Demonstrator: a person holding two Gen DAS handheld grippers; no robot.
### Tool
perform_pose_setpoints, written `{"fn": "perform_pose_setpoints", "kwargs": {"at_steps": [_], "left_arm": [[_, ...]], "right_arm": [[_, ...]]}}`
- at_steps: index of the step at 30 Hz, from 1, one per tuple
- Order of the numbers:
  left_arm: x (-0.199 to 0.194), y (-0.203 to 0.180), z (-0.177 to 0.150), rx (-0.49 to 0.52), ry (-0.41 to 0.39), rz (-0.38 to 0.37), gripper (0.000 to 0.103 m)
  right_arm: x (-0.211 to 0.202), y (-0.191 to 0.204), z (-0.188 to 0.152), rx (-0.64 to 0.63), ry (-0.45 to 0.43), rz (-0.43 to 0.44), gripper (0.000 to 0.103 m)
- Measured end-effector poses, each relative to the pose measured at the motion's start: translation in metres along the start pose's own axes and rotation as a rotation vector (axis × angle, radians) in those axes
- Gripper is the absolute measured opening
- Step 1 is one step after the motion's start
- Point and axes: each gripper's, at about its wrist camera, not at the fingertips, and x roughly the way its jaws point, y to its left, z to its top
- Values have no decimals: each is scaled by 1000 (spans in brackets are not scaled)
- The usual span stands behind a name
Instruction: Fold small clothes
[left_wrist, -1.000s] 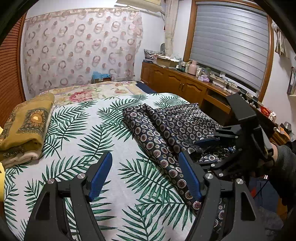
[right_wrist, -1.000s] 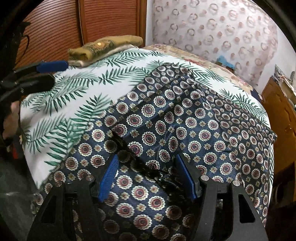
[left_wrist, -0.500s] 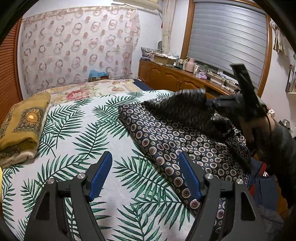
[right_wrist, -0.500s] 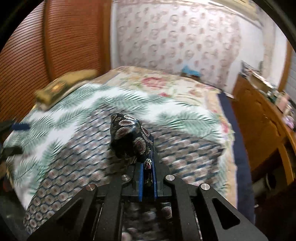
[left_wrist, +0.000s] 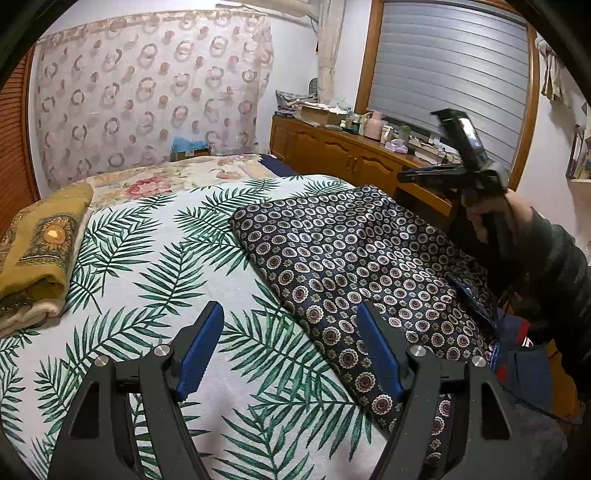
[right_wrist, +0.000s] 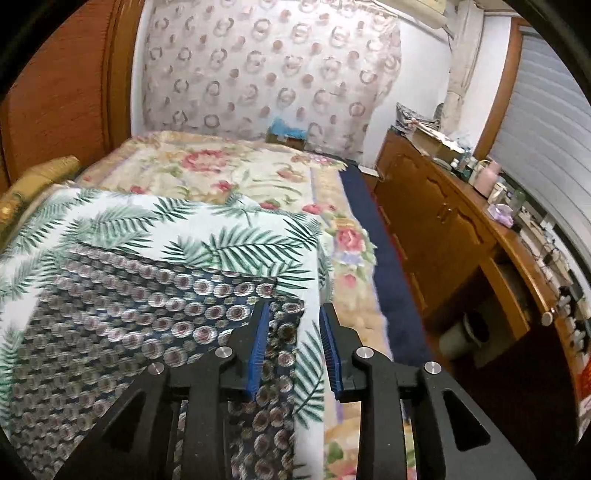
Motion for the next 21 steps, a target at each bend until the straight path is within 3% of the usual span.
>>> {"fn": "perform_pose_setpoints", "kwargs": {"at_steps": [6,10,15,21], "left_arm": [[5,-10,-3,13,11,-19,75],[9,-16,-7,16,18,-37,75],[14,-24,-12,35,37,-50,75],[15,-27,-14,33,42,-62,75]], "right_arm": [[-38,20,-46,-11,-8,161,29],[-44,40,-85,-54,67,235,29],[-35,46,-111,-70,163,257,29],[-47,27,-131,-52,229,211,29]]}}
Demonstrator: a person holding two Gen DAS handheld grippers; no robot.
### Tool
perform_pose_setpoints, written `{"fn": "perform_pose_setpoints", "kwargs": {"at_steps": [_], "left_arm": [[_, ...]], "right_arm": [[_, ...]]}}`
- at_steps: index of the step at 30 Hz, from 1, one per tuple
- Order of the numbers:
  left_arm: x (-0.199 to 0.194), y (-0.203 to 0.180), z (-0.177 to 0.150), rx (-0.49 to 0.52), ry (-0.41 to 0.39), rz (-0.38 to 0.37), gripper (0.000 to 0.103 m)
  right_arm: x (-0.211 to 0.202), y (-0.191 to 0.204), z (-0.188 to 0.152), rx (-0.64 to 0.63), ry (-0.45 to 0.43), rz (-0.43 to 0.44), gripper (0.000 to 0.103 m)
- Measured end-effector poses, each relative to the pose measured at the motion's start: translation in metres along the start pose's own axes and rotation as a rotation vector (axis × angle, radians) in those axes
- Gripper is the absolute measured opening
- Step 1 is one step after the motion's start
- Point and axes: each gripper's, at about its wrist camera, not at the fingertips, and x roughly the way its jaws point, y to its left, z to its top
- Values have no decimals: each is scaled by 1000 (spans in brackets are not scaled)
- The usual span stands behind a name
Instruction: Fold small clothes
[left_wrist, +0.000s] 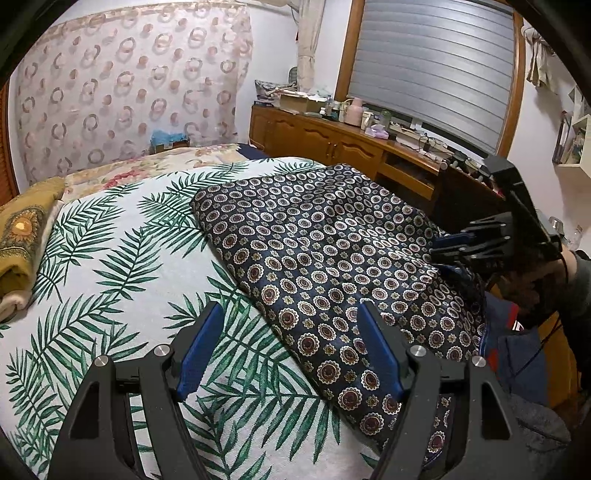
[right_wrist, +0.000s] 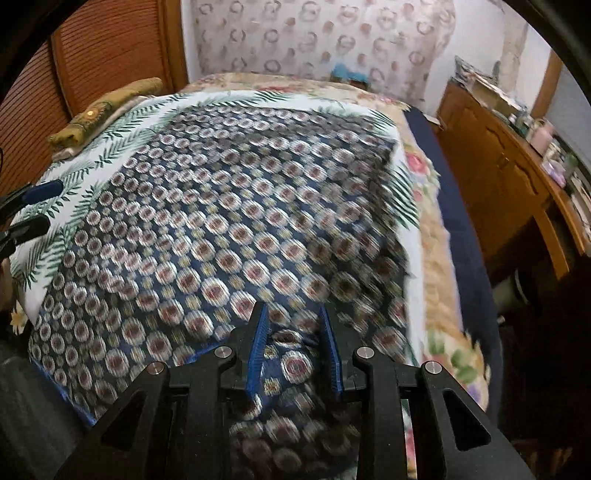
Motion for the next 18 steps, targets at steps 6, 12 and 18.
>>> {"fn": "perform_pose_setpoints", "kwargs": {"at_steps": [6,12,18], "left_arm": [[0,-1,-1,-2,4,-2,75],[6,-3,-3,3,26,7,75],[12,-8,-4,11,45,6,75]], "right_arm": [[-25,-20,-34,35,32,-95,29],[-50,-32,-42,70,-11,-150,29],[-68,0,-38,64,-110,-98,55]]}}
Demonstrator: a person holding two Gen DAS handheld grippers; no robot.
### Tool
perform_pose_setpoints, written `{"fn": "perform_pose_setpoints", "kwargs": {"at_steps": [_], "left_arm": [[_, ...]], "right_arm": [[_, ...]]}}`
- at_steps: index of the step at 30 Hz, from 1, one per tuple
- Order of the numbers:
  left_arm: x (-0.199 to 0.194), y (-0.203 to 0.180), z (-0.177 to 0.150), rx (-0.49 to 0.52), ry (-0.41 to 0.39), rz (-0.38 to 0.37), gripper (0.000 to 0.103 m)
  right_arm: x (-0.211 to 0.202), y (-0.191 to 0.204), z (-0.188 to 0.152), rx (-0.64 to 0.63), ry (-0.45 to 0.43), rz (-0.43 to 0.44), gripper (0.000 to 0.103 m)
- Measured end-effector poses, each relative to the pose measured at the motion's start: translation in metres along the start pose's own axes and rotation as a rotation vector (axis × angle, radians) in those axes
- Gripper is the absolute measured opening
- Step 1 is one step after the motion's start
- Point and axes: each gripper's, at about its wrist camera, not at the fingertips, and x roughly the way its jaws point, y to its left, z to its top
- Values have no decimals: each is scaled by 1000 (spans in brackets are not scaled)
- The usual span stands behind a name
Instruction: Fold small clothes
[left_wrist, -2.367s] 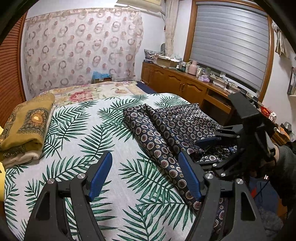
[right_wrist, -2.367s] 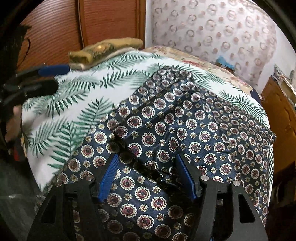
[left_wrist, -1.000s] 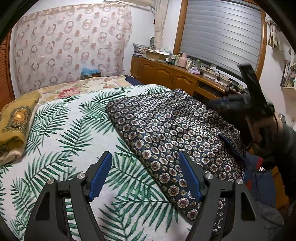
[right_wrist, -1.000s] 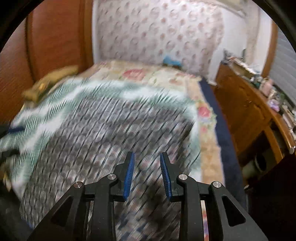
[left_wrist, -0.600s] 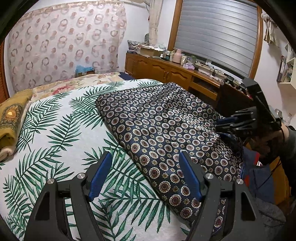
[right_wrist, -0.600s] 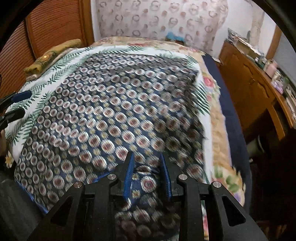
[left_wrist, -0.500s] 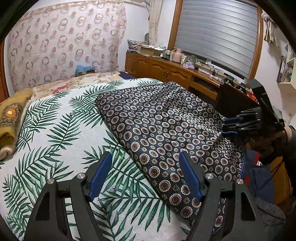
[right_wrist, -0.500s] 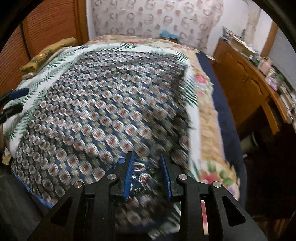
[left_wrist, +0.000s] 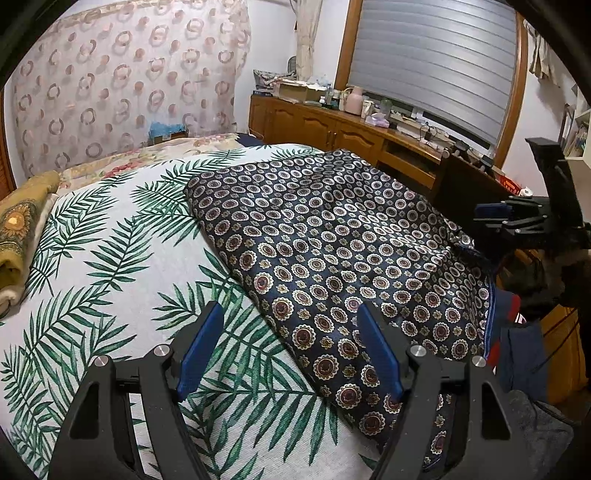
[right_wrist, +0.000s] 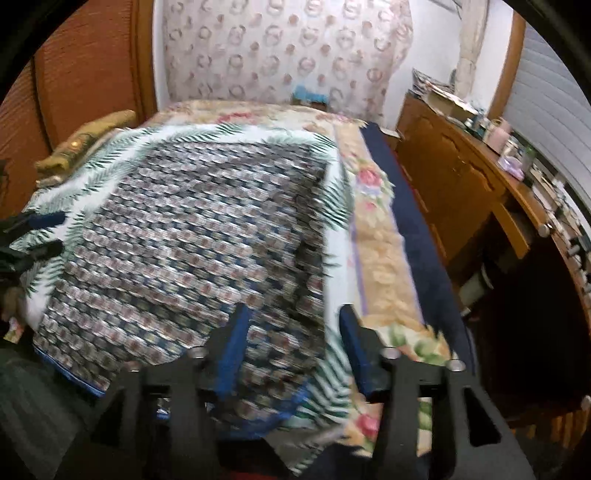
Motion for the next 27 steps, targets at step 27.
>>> {"fn": "perform_pose_setpoints", "kwargs": {"at_steps": [27], "left_arm": [[11,-8,-23,34,128,-15,75]], "right_arm": [[32,-36,-25,52,48,-141,55]]}}
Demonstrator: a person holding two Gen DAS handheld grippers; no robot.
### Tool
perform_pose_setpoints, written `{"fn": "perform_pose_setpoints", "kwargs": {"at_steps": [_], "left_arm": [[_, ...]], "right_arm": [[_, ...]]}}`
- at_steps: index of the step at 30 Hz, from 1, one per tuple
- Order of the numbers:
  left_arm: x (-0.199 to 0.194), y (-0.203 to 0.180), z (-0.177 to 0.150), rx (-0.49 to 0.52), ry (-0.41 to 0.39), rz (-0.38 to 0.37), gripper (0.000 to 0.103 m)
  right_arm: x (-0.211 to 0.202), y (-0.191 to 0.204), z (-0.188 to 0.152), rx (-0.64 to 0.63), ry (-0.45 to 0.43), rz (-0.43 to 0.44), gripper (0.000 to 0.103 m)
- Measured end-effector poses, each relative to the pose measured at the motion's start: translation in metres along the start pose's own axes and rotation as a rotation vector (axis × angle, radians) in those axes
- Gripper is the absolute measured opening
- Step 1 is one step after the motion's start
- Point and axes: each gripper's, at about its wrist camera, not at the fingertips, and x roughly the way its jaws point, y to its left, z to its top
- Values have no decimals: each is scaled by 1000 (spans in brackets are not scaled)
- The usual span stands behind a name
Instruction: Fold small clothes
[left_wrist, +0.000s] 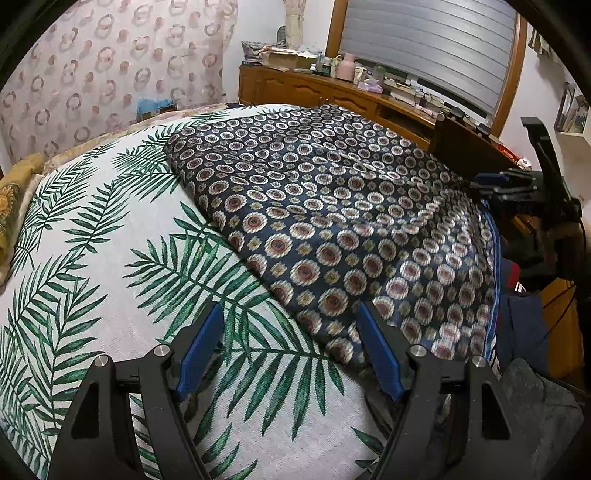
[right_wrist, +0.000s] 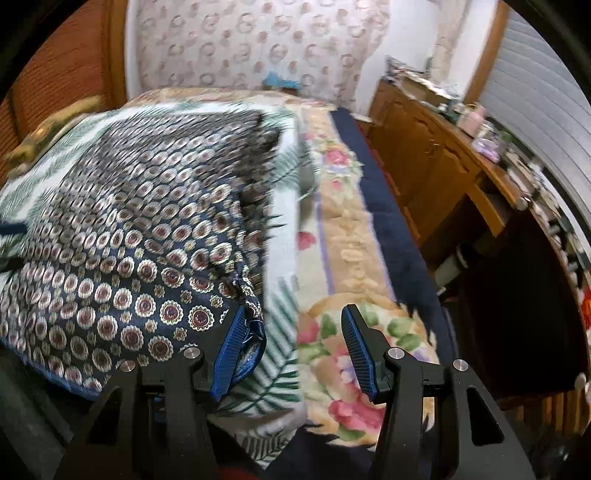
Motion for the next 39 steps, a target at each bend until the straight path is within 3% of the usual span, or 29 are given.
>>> {"fn": "perform_pose_setpoints", "kwargs": {"at_steps": [5,7,8,11,13,15,17,19,22,31,33,39], "left_arm": [[0,-2,-3,5,-2,-6,75],[-1,-4,-4,9,-3,-23,75],[-1,-6,-4,12,-4,-29,72],[-2,-10,-3,21,-3,-44,54],[-3,-11,-3,17,0,-68,45],[-3,-12,-2,15,8,-90,28],[-2,-13,-1,13,19,-109,21],[-3,-15,1,19,21,-118,6],[-12,-15,13,8,-12,-149,3],[-13,-12,85,25,-102,-166,3],[-5,-6,99,11,-103,-160,3],[35,12,121,-12,-49,-106,3]], "right_arm": [[-16,-4,3,78,-97,53,55],[-23,1,5,72,-131,66,43],[-25,3,5,65,-148,68,31],[-28,4,2,69,-160,61,18],[-24,5,1,68,-151,70,18],[-22,7,0,68,-149,79,18],[-17,10,1,66,-150,105,18],[-21,10,2,57,-154,122,18],[-24,18,2,37,-158,161,22],[-42,54,9,-58,-211,326,50],[-47,58,9,-71,-224,361,58],[-57,54,6,-67,-251,437,61]]}}
